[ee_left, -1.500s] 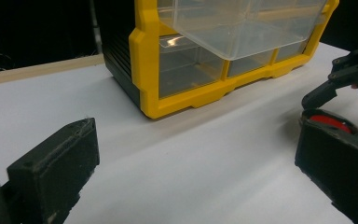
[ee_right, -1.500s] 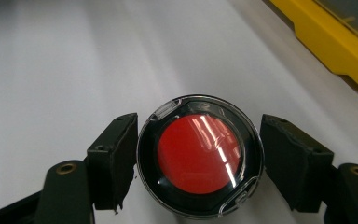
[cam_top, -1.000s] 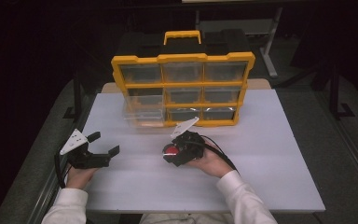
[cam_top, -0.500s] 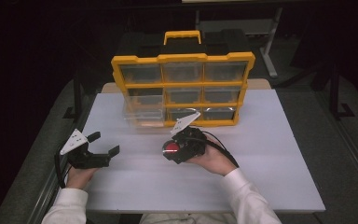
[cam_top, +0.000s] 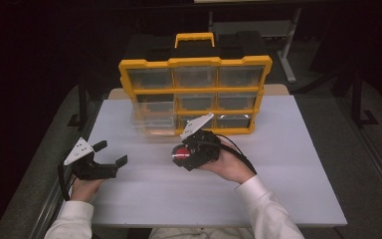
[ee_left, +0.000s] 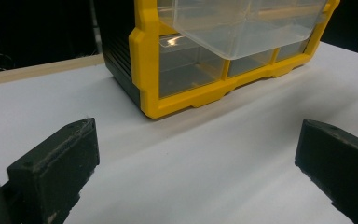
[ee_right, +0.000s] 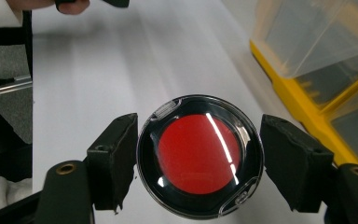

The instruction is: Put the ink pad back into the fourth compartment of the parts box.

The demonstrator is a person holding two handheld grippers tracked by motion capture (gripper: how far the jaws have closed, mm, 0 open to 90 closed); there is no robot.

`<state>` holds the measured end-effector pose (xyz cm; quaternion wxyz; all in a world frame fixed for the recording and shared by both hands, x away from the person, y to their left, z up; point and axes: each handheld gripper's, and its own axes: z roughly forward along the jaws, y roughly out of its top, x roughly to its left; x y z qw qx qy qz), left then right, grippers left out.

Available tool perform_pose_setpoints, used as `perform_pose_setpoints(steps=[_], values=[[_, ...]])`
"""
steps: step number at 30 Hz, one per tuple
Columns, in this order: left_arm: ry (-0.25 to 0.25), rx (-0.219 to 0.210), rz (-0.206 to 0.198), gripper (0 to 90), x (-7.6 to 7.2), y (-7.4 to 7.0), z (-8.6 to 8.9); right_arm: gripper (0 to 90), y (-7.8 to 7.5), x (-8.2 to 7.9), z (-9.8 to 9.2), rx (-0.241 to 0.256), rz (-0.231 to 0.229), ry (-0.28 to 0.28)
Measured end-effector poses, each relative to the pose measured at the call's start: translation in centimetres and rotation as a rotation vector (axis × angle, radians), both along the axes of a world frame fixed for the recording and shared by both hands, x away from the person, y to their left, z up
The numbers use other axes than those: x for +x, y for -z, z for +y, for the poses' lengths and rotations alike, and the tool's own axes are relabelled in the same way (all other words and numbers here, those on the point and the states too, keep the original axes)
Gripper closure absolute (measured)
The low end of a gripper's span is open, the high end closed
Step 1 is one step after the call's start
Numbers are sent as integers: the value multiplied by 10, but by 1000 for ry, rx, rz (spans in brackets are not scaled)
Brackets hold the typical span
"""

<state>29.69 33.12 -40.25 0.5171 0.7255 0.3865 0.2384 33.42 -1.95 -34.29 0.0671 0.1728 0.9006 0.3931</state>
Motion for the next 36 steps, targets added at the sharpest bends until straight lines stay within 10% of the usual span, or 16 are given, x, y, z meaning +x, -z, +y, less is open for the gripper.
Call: perform_pose_setpoints(steps=[36], values=[[3,-13,-1,0,0,0,0,292,-77,11,2,33,-32,-20]])
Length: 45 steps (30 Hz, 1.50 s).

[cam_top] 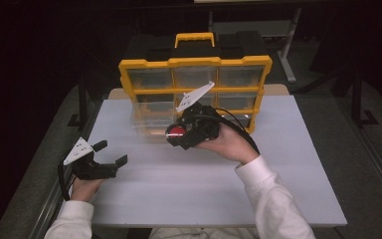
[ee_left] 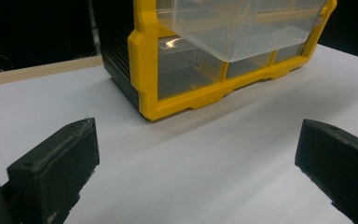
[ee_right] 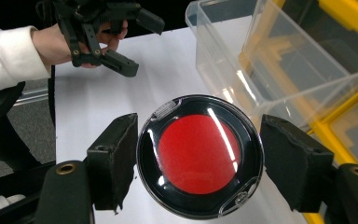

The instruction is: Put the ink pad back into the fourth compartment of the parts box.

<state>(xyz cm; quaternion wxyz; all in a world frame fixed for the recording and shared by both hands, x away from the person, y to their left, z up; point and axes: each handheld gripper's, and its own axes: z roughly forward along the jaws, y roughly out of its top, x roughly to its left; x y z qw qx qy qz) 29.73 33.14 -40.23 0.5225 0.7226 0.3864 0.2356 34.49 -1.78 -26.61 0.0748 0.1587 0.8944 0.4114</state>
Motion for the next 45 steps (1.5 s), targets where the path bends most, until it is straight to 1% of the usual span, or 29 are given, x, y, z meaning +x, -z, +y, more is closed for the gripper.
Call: perform_pose_setpoints(steps=[1,3,5,6,7,8,9,15,17,18,19,24,26,27,32,34,38,39,45], values=[[0,0,0,0,0,0,0,292,0,0,0,0,0,0],[-1,1,1,0,0,0,0,291,-8,1,2,-4,-14,2],[0,4,1,0,0,0,0,291,-13,1,3,-1,-14,9],[0,4,1,0,0,0,0,291,-13,1,3,-1,-14,9],[0,4,1,0,0,0,0,291,-17,2,4,0,-17,10],[0,4,1,0,0,0,0,291,-17,2,4,0,-17,10],[-1,4,1,0,0,0,0,291,-21,4,5,3,-20,7],[-1,3,1,0,0,0,0,291,-28,11,7,-3,-26,11],[-1,4,3,0,1,0,0,292,-29,14,9,-4,-23,17],[-1,5,3,0,1,0,0,292,-31,17,11,-12,-24,18],[-1,5,3,0,1,0,0,292,-31,17,11,-12,-24,18],[-1,4,3,0,1,0,0,291,-34,30,20,-21,-17,27],[-1,4,3,0,1,0,0,292,-34,32,21,-26,-13,30],[-1,4,3,0,1,0,0,292,-33,36,24,-33,-10,37],[0,3,3,0,1,0,0,292,-31,44,29,-45,-3,40],[0,3,3,0,1,0,0,292,-31,46,30,-46,-7,36],[1,4,3,0,1,0,0,291,-32,52,35,-51,-2,44],[0,3,3,0,1,0,0,292,-32,55,37,-56,1,40],[0,1,4,0,1,0,0,292,-32,60,46,-72,-2,39]])
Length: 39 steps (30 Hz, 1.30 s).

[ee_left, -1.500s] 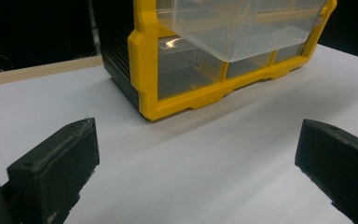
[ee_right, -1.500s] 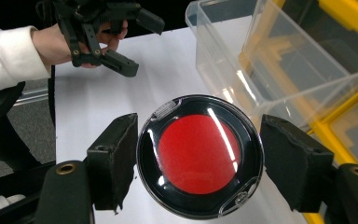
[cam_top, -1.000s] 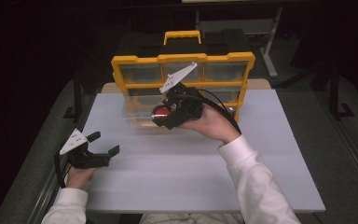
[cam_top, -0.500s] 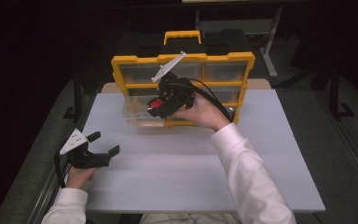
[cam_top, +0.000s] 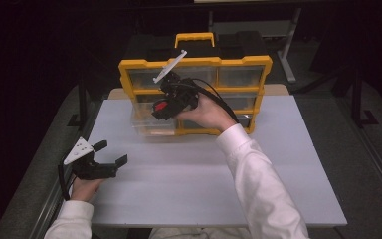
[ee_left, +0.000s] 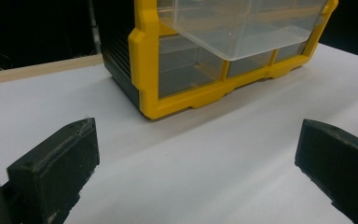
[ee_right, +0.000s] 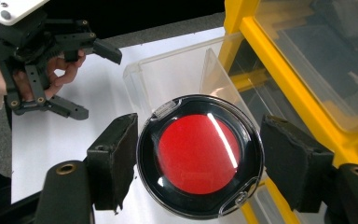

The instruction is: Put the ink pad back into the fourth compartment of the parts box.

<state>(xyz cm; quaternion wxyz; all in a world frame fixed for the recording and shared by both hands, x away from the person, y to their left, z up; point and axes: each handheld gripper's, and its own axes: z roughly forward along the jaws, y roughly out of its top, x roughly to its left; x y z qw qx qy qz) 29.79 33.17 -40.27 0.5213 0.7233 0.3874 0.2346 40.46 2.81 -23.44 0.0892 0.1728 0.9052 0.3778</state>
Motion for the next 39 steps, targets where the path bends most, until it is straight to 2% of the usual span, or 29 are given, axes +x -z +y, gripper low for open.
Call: perform_pose_setpoints(steps=[6,14,21,26,28,33,34,39], values=[[0,-3,-4,0,-1,-1,0,291,1,7,13,-22,-2,-7],[3,-3,-3,0,-1,-1,0,292,1,13,27,-26,-11,-19],[1,-7,-6,0,-1,-1,0,291,3,19,32,-34,-10,-9],[3,-5,-4,0,-1,-1,0,282,7,22,36,-21,-3,-3],[3,-7,-5,0,-1,-1,0,181,7,22,36,-4,-5,12],[4,-8,-3,0,-1,-1,0,106,3,19,31,13,-11,34],[5,-8,-4,0,-1,-1,0,24,4,18,27,24,4,32],[4,-7,-4,0,-2,-1,0,0,7,15,17,45,0,39]])
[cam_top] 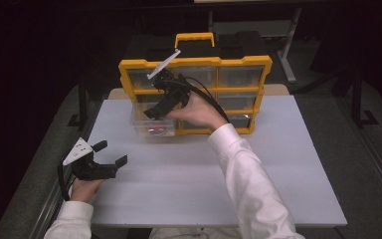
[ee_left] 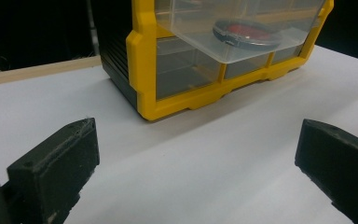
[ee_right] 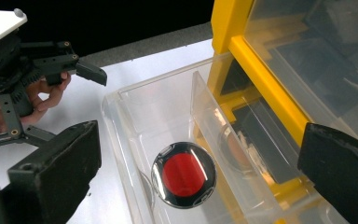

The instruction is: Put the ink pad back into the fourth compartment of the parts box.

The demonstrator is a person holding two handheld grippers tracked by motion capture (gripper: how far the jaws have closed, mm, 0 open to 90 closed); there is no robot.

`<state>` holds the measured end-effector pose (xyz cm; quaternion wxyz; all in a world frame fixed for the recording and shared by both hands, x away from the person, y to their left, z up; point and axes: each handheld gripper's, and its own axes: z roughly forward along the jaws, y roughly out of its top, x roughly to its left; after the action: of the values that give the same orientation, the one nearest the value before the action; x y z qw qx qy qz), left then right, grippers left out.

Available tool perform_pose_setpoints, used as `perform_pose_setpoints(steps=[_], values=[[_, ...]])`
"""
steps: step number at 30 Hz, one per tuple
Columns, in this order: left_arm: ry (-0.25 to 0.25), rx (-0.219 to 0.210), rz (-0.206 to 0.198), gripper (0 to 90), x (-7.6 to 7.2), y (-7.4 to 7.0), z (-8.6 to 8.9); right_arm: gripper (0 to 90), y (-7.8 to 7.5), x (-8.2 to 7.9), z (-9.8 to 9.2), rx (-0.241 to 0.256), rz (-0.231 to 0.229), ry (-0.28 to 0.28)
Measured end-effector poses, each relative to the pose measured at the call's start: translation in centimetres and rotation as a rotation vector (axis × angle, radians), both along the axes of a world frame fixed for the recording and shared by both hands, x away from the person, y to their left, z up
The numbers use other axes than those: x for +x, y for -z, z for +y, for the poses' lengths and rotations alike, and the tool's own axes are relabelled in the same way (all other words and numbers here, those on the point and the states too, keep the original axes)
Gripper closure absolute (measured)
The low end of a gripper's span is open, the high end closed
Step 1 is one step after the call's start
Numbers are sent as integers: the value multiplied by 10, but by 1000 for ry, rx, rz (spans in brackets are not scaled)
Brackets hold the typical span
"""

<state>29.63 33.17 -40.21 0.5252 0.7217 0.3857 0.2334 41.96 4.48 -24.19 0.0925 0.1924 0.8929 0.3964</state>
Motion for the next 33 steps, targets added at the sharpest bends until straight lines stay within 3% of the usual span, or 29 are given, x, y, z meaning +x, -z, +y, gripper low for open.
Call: perform_pose_setpoints(steps=[14,33], values=[[-2,7,5,0,0,1,-1,0,1,-11,-31,69,-12,11],[-6,19,8,0,1,1,-1,0,12,-26,-83,136,-29,83]])
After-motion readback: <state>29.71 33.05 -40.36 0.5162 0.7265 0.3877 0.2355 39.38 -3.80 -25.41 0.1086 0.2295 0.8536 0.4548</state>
